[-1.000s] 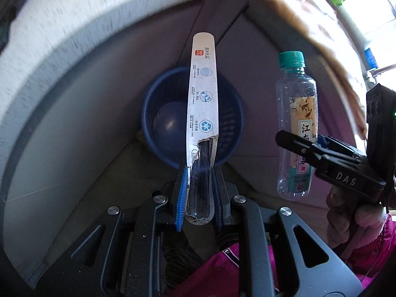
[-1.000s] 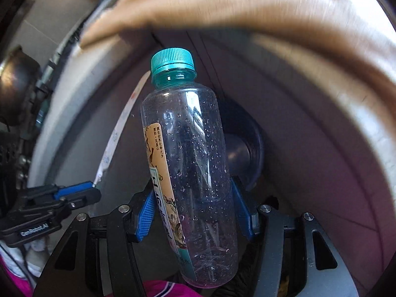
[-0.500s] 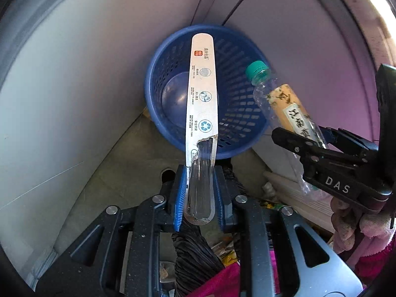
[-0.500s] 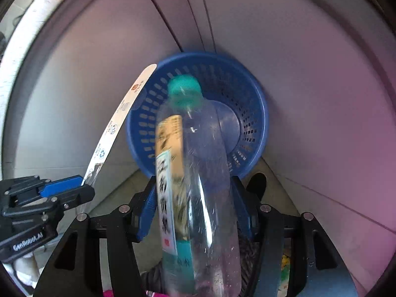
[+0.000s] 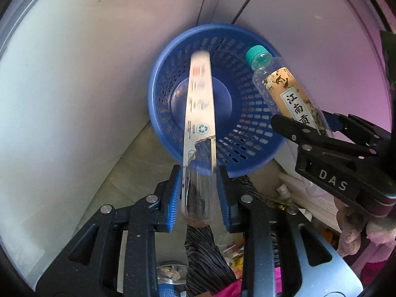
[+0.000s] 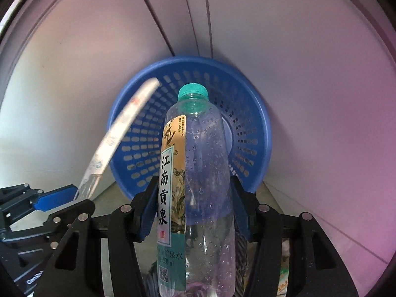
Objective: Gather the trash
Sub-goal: 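Lower both tools over the blue basket and open them to drop the items, then raise both open tools back over the towel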
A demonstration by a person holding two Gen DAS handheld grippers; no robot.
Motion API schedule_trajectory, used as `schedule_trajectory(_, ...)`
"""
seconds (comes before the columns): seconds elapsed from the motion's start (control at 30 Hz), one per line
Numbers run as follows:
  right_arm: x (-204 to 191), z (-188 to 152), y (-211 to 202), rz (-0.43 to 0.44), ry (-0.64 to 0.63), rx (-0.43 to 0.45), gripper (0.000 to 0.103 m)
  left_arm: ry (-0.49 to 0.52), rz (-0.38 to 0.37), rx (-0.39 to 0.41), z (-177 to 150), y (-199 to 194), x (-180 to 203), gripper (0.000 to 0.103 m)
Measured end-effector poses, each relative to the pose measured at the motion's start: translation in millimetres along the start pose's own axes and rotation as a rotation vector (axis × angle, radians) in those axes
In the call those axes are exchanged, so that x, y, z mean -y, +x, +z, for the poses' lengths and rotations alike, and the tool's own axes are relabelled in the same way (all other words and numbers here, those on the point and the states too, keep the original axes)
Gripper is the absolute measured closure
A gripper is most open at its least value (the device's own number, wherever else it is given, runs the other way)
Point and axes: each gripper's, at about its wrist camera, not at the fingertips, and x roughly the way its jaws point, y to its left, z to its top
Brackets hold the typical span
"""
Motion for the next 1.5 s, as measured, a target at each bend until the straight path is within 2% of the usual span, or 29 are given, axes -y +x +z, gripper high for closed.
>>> schedule_trajectory(0.03, 1, 1, 2, -0.001, -0.005, 0.003, 0.049, -0.002, -0.002, 0.001, 0, 0, -1, 0.074)
schedule_trajectory(0.1, -1, 2, 0, -0.007, -0.018, 0.01, 0.049, -0.005, 0.006, 0.001, 2, 1, -2, 0.061)
schedule_trajectory(0.13, 2, -5, -16, -0.005, -0.026, 0.008, 0.049, -0.005, 0.01, 0.004, 3, 0, -3, 0.059)
schedule_trajectory(0.57, 12, -4, -57, 0.038, -0.027, 0.05, 0.048, -0.039, 0.006, 0.051, 2, -30, -20, 0.058)
schedule_trajectory(0.83, 8, 4, -79, 0.077, -0.066, 0.094, 0.048, -0.049, -0.01, 0.111, 3, -69, -23, 0.055)
schedule_trajectory(0.87, 7, 3, -87, 0.087, -0.075, 0.104, 0.048, -0.054, -0.014, 0.121, 3, -75, -22, 0.052)
schedule_trajectory(1.07, 10, 0, -134, 0.162, -0.128, 0.166, 0.047, -0.083, -0.036, 0.207, 6, -122, -16, 0.051)
schedule_trajectory(1.13, 14, -1, -150, 0.192, -0.141, 0.19, 0.046, -0.095, -0.044, 0.242, 9, -141, -14, 0.048)
schedule_trajectory(1.23, 23, -2, -179, 0.215, -0.155, 0.245, 0.04, -0.112, -0.058, 0.303, 15, -169, -9, 0.043)
schedule_trajectory(1.5, 77, 12, -249, 0.241, -0.09, 0.383, 0.034, -0.167, -0.135, 0.433, 48, -232, 9, 0.037)
